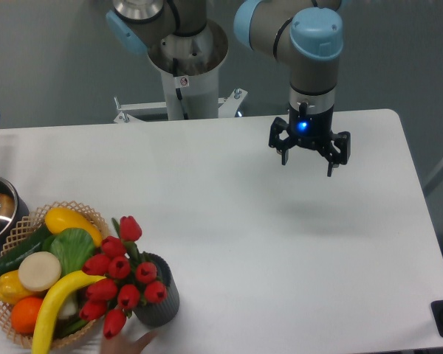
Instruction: Pick up the flowers from the vase
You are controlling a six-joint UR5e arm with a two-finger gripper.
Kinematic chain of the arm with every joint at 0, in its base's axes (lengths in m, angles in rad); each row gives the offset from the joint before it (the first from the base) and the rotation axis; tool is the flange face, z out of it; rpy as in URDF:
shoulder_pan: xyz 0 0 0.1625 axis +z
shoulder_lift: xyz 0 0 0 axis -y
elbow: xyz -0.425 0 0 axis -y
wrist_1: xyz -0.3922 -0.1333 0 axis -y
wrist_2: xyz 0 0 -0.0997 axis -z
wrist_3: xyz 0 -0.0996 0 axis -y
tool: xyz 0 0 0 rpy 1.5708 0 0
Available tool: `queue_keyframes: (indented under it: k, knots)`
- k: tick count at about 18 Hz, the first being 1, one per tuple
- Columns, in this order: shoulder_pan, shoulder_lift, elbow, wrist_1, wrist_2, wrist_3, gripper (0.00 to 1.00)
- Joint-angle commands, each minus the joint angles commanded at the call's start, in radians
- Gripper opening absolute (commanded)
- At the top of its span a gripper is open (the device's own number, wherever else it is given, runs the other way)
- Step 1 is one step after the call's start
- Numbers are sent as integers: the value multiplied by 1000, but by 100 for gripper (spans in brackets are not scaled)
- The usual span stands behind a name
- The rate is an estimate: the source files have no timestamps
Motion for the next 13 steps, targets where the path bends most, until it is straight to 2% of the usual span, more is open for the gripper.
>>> queue_keyframes:
  k: [5, 8, 10, 13]
  knots:
    - [-6, 5, 11, 12, -17, -8, 100]
    - [-21, 2, 8, 70, -84, -37, 100]
    - [-37, -2, 11, 83, -138, -95, 100]
    - [-66, -6, 9, 113, -182, -98, 100]
